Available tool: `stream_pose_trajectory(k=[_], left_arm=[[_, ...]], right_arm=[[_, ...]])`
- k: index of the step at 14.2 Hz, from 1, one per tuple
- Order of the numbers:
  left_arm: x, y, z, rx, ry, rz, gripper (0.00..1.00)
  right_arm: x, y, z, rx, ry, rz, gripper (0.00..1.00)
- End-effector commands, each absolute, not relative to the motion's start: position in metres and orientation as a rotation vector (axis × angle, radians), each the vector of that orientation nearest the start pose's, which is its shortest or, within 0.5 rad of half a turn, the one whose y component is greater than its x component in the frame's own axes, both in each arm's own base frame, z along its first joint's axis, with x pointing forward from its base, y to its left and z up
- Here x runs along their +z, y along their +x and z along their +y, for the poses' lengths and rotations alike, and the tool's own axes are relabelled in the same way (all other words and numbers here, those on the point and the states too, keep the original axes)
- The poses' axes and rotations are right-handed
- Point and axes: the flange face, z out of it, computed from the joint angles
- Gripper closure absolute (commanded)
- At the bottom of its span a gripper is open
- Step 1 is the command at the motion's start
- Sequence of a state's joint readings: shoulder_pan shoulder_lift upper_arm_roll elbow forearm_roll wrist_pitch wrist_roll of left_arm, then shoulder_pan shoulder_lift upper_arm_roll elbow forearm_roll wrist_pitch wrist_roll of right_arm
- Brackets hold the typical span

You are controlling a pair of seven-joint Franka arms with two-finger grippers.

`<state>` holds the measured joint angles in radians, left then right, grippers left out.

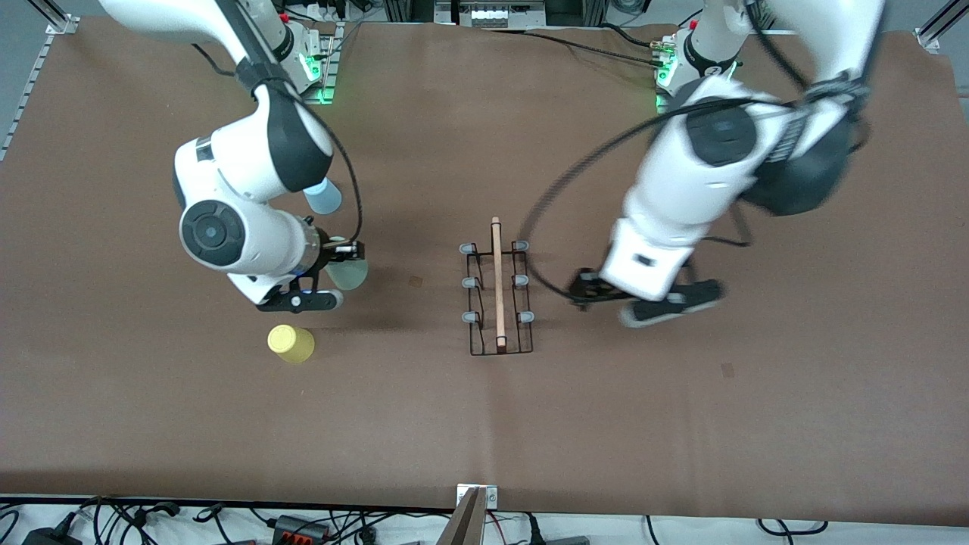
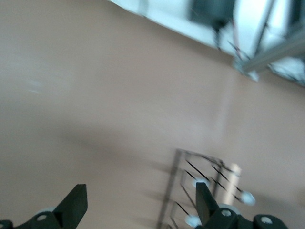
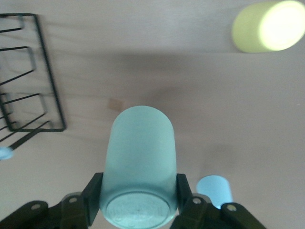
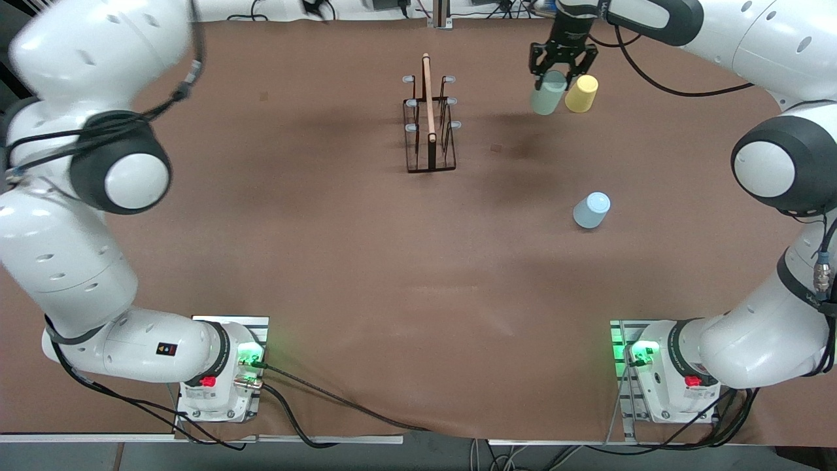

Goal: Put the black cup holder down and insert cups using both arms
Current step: 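Withdraw the left gripper while the right gripper carries the teal cup to the holder, then place the teal cup on a holder peg, then reach the yellow cup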

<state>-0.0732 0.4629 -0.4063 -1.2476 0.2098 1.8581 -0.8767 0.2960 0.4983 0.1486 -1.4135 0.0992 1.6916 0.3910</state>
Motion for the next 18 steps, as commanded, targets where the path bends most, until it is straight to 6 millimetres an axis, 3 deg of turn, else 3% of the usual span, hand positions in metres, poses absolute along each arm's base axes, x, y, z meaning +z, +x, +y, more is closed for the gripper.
stream_pose_trajectory(k=[1, 3, 5, 7, 9, 12, 15, 18], left_arm=[[0.574, 0.657, -0.163, -0.253, -3.098, -0.774, 0.00], [0.597, 0.649, -0.105, -0.205, -3.063, -0.726, 0.00], [0.618, 0.634, -0.059, -0.157, -3.045, -0.606, 0.00], [0.642, 0.606, -0.035, -0.067, -3.010, -0.504, 0.00], [0.645, 0.593, -0.007, 0.043, -3.001, -0.450, 0.00], [0.628, 0.588, -0.003, 0.153, -3.002, -0.339, 0.00], [0.625, 0.579, 0.002, 0.194, -3.077, -0.255, 0.00], [0.607, 0.541, -0.028, 0.090, -3.089, -0.240, 0.00]], right_arm=[[0.412, 0.593, 0.326, 0.410, -3.028, -0.008, 0.76], [0.418, 0.581, 0.357, 0.399, -3.018, 0.003, 0.76], [0.416, 0.574, 0.381, 0.373, -3.009, -0.017, 0.76], [0.408, 0.569, 0.403, 0.328, -2.996, -0.016, 0.76], [0.399, 0.567, 0.426, 0.254, -2.968, 0.012, 0.76], [0.381, 0.565, 0.441, 0.235, -2.955, 0.037, 0.76], [0.368, 0.553, 0.462, 0.243, -2.954, 0.063, 0.76], [0.355, 0.554, 0.461, 0.267, -2.962, 0.071, 0.76]])
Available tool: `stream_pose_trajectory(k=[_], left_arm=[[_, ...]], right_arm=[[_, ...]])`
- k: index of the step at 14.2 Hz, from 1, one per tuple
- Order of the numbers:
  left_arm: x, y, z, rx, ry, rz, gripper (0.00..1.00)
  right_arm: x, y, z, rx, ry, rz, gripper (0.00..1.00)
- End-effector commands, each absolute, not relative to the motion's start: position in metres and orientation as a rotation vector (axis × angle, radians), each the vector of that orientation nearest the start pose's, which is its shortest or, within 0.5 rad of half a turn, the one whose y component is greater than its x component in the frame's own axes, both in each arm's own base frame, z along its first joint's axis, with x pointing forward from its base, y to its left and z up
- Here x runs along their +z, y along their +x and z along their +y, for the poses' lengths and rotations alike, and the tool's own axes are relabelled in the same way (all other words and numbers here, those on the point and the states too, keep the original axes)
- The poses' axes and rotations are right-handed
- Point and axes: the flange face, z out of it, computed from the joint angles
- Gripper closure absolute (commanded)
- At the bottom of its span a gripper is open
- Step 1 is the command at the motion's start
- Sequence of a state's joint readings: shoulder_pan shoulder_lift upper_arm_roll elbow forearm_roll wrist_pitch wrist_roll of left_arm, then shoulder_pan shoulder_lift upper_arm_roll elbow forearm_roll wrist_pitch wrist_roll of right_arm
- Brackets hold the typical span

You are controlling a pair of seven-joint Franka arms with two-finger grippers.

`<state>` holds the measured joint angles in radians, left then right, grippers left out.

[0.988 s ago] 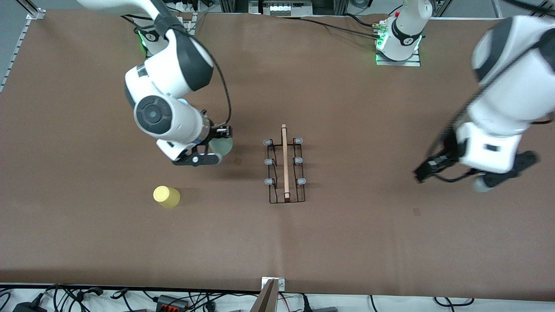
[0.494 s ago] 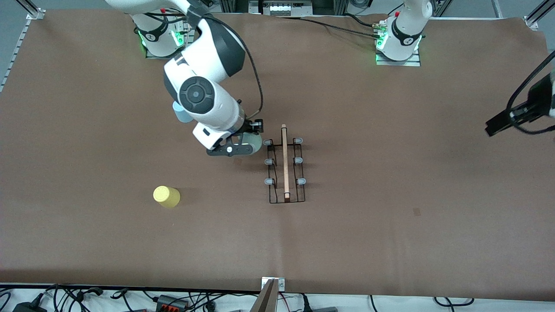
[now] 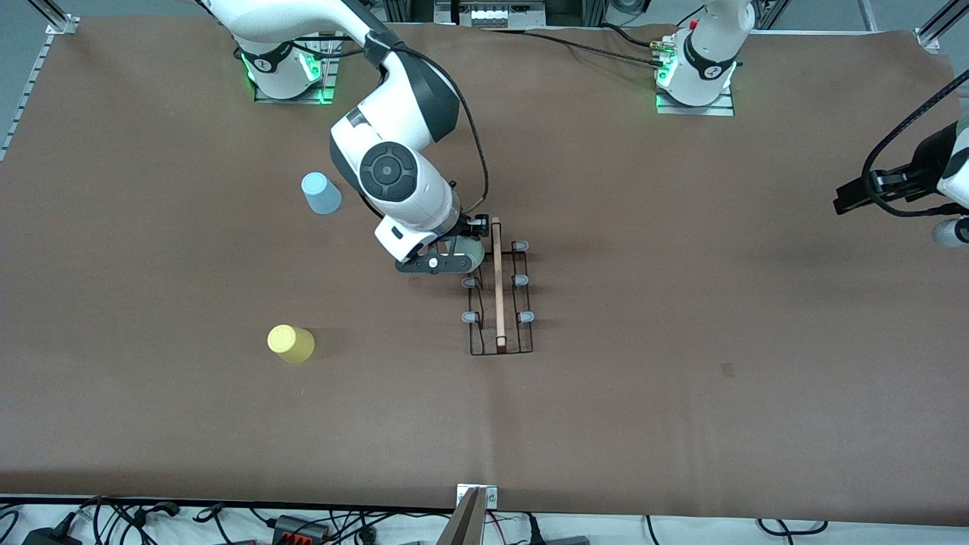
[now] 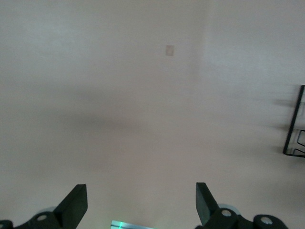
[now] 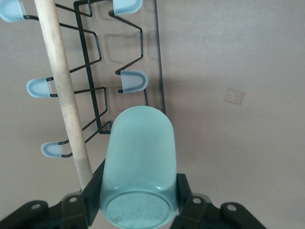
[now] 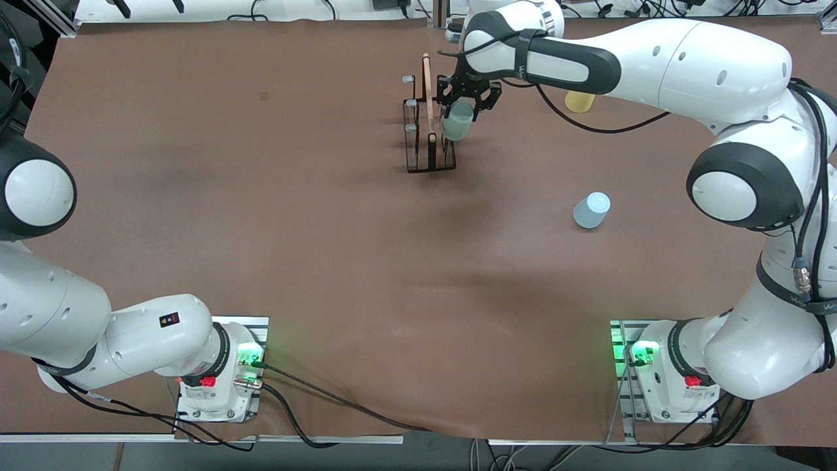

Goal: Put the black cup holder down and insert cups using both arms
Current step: 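Place the teal cup on a holder peg, then reach the yellow cup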

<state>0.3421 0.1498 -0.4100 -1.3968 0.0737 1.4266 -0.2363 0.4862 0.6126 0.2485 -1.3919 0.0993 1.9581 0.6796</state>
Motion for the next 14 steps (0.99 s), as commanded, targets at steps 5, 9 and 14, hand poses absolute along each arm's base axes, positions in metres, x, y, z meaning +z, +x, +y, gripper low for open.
stream_pose_trajectory(k=[5, 9, 14], left_arm=[[0.611, 0.526, -0.036, 0.094, -3.175, -0.149, 0.00], [0.619, 0.521, -0.036, 0.097, -3.173, -0.134, 0.00], [0.610, 0.530, -0.022, 0.108, -3.176, -0.159, 0.00]], right_arm=[[0.341, 0.558, 0.463, 0.268, -2.959, 0.112, 0.00], [0.378, 0.574, 0.446, 0.225, -2.948, 0.210, 0.00], [0.388, 0.666, 0.276, 0.125, -2.999, 0.523, 0.00]])
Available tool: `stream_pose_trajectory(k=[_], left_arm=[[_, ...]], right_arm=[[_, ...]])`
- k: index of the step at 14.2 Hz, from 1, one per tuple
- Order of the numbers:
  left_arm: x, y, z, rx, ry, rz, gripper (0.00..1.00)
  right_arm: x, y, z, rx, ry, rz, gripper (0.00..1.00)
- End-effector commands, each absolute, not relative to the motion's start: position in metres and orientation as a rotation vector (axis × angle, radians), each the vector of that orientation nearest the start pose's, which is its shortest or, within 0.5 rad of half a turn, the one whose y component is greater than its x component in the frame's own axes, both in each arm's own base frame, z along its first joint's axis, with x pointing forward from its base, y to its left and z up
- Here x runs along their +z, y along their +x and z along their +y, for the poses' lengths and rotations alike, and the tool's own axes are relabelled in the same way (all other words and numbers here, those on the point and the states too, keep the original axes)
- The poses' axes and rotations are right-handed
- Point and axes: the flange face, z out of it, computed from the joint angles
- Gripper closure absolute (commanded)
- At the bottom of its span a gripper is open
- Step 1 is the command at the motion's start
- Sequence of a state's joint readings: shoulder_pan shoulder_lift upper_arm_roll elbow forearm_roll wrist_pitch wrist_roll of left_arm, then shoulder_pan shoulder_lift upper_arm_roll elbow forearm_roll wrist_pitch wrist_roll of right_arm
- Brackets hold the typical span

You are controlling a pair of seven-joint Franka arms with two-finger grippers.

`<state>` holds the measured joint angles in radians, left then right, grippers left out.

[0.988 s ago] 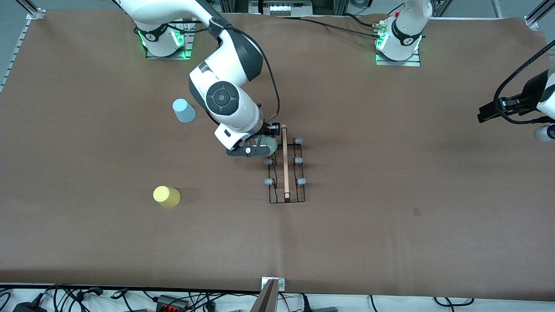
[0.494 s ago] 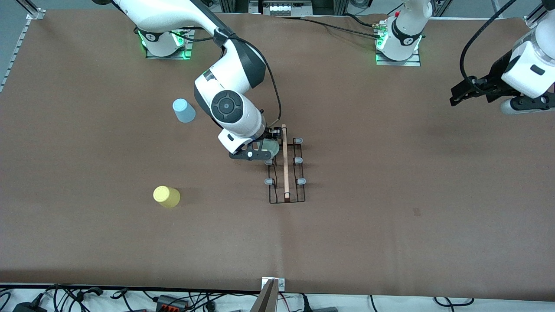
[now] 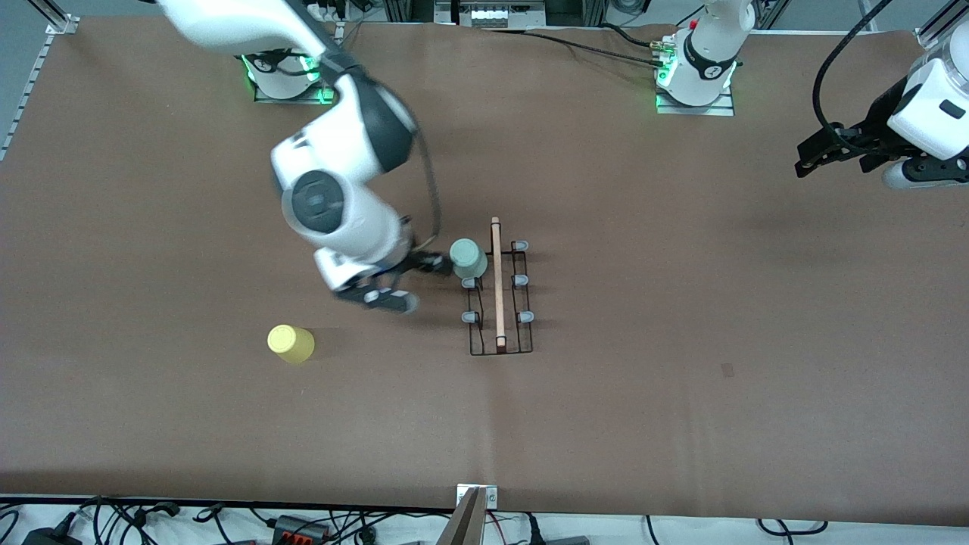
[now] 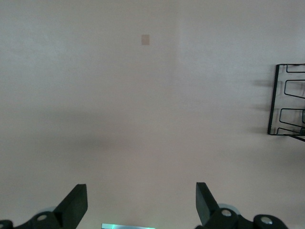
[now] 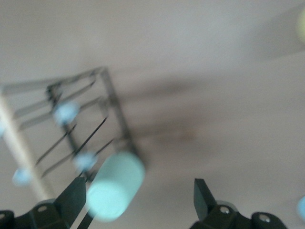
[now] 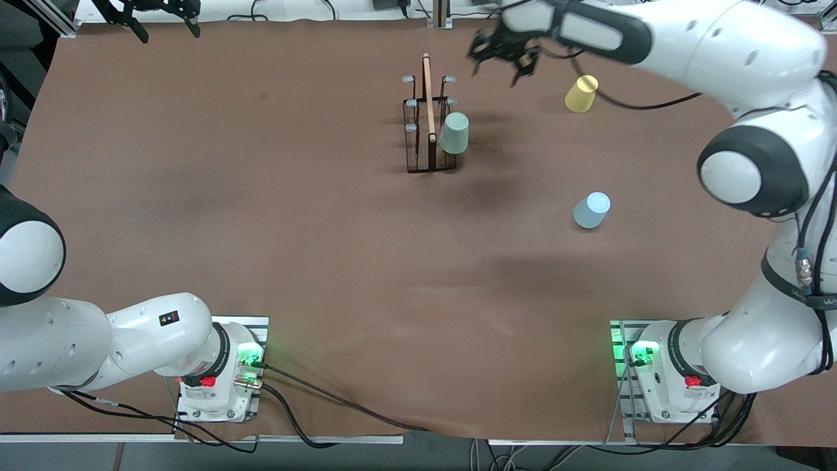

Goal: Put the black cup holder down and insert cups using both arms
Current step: 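Place the teal cup on a holder peg, then reach the yellow cup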

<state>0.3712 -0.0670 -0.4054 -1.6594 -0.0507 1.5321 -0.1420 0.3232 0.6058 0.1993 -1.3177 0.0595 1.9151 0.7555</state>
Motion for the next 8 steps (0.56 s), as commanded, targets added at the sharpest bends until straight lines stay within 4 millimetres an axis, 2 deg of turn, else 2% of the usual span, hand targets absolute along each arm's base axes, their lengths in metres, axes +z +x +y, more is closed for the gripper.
stream_pose_trajectory(k=[1, 3, 5, 6, 7, 8], left_arm=[[0.609, 0.531, -0.017, 0.110, -3.177, -0.169, 0.00], [0.611, 0.532, 0.002, 0.120, -3.185, -0.153, 0.00], [0.618, 0.527, -0.011, 0.145, -3.191, -0.047, 0.00], [0.625, 0.528, 0.013, 0.121, -3.198, -0.111, 0.00], [0.622, 0.530, 0.006, 0.126, -3.205, -0.090, 0.00], [0.619, 0.531, 0.022, 0.132, -3.208, -0.128, 0.00]], right_arm=[[0.379, 0.682, 0.241, 0.088, -3.038, 0.538, 0.00], [0.356, 0.700, 0.194, 0.063, -3.090, 0.500, 0.00], [0.340, 0.718, 0.162, -0.029, -3.105, 0.455, 0.00], [0.333, 0.724, 0.153, -0.073, -3.122, 0.405, 0.00], [0.324, 0.725, 0.150, -0.080, -3.139, 0.369, 0.00], [0.313, 0.726, 0.148, -0.064, -3.153, 0.344, 0.00]])
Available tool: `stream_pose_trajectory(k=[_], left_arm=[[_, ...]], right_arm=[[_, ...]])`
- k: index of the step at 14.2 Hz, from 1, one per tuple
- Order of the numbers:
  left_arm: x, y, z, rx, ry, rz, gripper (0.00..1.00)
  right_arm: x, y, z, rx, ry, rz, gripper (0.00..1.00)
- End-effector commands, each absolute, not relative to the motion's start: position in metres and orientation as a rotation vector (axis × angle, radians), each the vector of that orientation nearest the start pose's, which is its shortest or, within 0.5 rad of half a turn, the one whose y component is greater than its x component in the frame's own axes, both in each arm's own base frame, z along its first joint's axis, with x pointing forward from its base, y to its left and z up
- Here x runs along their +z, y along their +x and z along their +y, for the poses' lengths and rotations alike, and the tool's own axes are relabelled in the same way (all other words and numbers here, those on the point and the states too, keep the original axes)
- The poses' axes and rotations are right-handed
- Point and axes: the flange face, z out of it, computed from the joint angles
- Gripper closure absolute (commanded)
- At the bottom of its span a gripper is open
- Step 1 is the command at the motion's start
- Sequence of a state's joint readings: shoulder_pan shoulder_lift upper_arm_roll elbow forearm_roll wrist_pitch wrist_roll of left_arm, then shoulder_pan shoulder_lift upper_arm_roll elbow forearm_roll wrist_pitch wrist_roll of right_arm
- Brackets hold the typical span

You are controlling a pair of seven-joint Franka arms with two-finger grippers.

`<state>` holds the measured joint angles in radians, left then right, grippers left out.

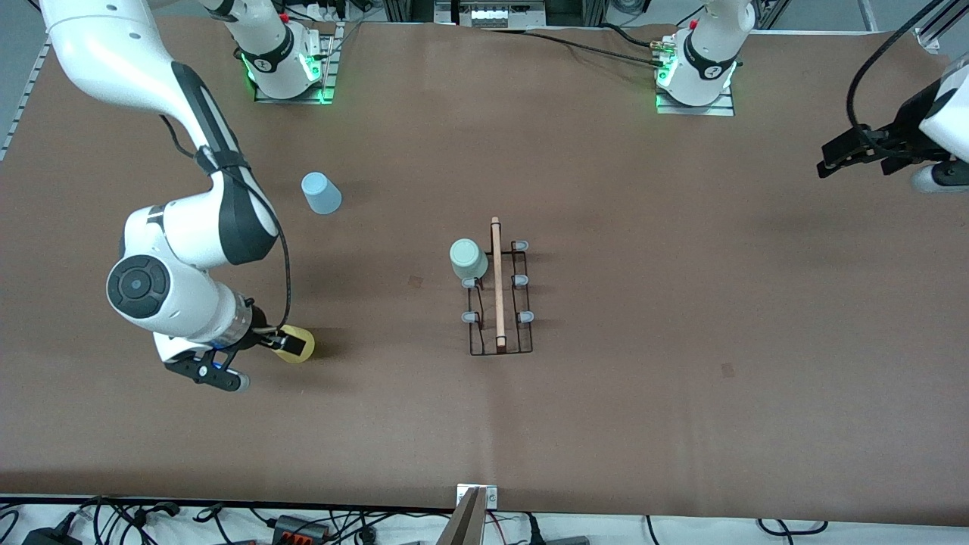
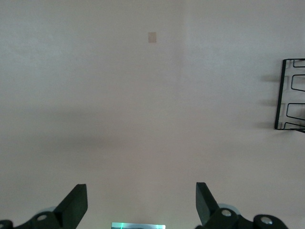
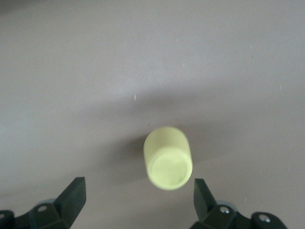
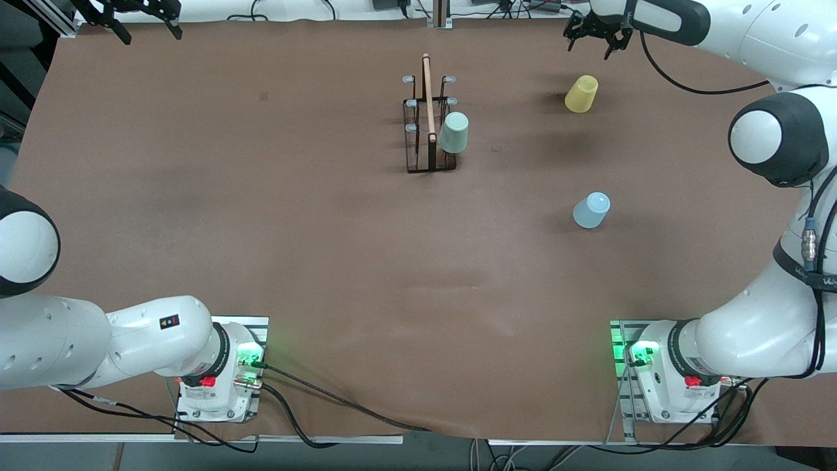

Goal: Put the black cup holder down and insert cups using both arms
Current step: 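Grasp the yellow cup with the right gripper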

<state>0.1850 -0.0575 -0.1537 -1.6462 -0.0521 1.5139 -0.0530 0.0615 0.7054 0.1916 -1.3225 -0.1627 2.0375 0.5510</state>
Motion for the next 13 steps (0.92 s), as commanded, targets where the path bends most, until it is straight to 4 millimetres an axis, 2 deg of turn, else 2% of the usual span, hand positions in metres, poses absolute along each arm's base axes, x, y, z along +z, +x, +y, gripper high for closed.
stream_pose_trajectory(k=[1, 4, 8, 13], left_arm=[[0.617, 0.533, 0.023, 0.137, -3.210, -0.134, 0.00], [0.614, 0.534, 0.023, 0.144, -3.207, -0.134, 0.00], [0.613, 0.529, 0.024, 0.196, -3.205, -0.137, 0.00], [0.611, 0.529, 0.029, 0.208, -3.205, -0.152, 0.00]], right_arm=[[0.300, 0.726, 0.146, -0.043, -3.158, 0.337, 0.00], [0.273, 0.729, 0.138, -0.026, -3.148, 0.330, 0.00], [0.248, 0.725, 0.135, 0.048, -3.172, 0.272, 0.00], [0.239, 0.719, 0.121, 0.140, -3.191, 0.249, 0.00]])
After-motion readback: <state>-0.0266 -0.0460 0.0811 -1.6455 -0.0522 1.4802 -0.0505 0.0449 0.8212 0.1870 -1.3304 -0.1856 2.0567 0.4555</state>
